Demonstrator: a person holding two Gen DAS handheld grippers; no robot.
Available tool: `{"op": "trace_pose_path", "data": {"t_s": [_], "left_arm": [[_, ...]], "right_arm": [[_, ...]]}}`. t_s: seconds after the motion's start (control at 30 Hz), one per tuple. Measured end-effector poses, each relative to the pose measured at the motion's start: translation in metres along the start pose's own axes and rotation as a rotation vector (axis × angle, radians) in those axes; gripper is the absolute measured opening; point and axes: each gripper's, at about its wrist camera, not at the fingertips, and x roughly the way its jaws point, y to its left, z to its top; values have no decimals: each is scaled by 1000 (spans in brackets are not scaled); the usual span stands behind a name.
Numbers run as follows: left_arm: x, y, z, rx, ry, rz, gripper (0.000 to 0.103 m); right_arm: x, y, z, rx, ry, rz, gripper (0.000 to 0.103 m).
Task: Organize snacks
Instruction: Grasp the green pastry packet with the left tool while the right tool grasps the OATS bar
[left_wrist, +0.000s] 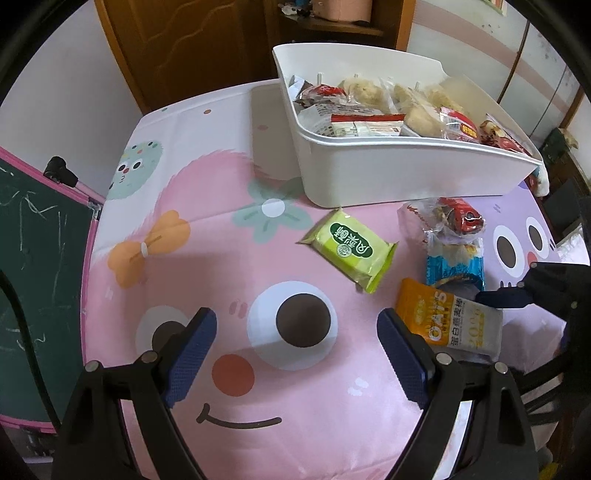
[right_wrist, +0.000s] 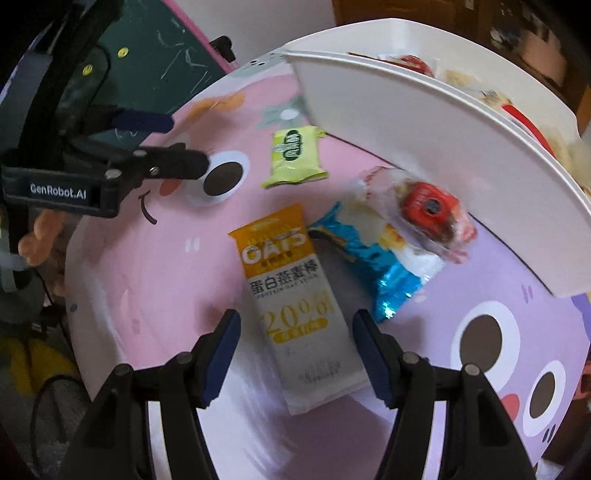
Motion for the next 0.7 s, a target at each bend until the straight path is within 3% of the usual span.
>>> {"op": "trace_pose_path", "data": {"t_s": [0.13, 0.23, 0.3, 0.43, 0.57, 0.7], "left_arm": [[3, -3, 3, 2, 1, -2, 88], [7, -4, 7, -4, 0, -1, 88], [11, -6, 13, -17, 2, -9, 88], [24, -11, 26, -57, 7, -22, 88], [42, -20, 40, -135, 11, 7, 88], [56, -24, 48, -221, 14, 56, 88]], "right_arm": [[6, 13, 5, -27, -27, -51, 60], [7, 23, 5, -56, -31, -84, 41], [3, 22, 1, -35, -18, -42, 40], [-14, 23, -13, -6, -61, -50, 40], [-51, 13, -30, 86, -175, -66, 40], [-77, -4, -39, 194, -261, -135, 40]]}}
